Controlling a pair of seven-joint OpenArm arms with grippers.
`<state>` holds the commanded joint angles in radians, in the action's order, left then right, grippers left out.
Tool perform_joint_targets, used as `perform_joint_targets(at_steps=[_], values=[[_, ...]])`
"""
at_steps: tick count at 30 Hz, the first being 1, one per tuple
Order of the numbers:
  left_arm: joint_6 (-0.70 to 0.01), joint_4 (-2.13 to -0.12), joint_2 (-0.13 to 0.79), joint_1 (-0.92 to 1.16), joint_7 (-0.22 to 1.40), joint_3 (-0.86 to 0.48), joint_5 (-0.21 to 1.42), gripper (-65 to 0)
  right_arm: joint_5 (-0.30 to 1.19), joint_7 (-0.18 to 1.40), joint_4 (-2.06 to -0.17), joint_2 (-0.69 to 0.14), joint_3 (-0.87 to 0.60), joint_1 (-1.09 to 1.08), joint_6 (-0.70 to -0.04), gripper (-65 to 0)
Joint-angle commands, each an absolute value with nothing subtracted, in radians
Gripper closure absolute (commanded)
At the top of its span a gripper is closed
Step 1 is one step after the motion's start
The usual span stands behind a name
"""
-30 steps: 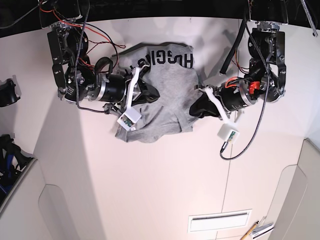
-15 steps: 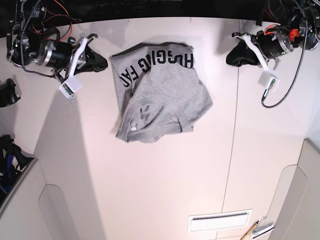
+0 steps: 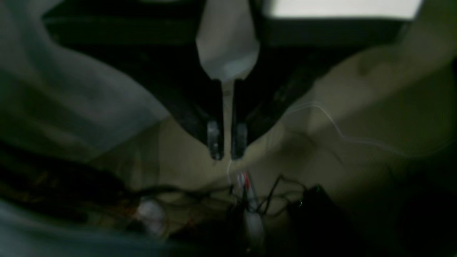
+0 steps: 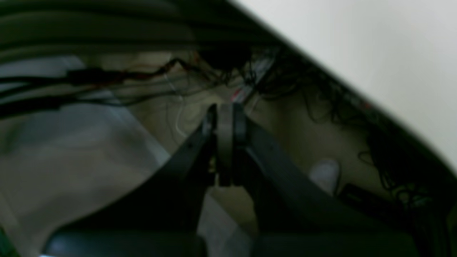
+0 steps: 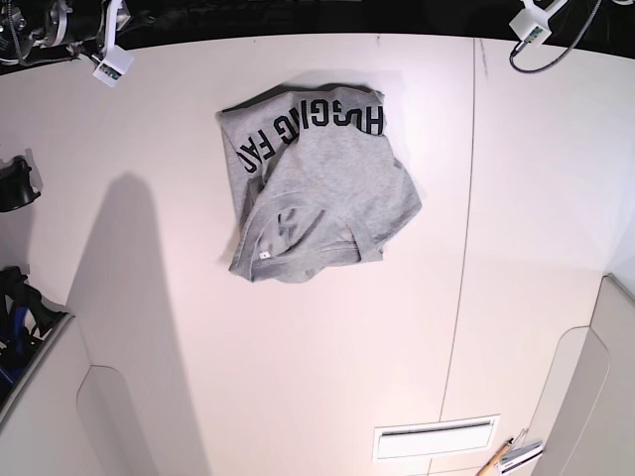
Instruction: Fold the T-shirt properly
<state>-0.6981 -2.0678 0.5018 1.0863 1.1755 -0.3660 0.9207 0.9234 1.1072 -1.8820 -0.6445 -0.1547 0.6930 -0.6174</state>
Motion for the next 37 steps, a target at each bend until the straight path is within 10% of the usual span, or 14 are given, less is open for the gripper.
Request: perform_joint_targets(at_steps=[9,18,29,37], values=[[-0.698,-1.853,0.572,1.209,1.052,-0.168,0.705,-4.3,0.905,1.107,-1.807,-0.712,-0.120,0.829,-0.617,0.0],[-0.698,-1.509,0.624,1.128,0.657,0.184,0.255,-4.4,0.692,0.912,-1.584,-0.797,0.226,0.790,-0.617,0.0],[-0.698,-0.767,0.587,0.591,0.381,0.412,0.235,-4.6,0.474,0.669,-1.154,-0.734,0.628,0.445,-0.614,0.0],[-0.698,-0.620,0.426,0.396,0.378,0.518,0.251,-4.6,0.449,0.669,-0.945,-0.622,0.717,0.237,-0.614,0.0]])
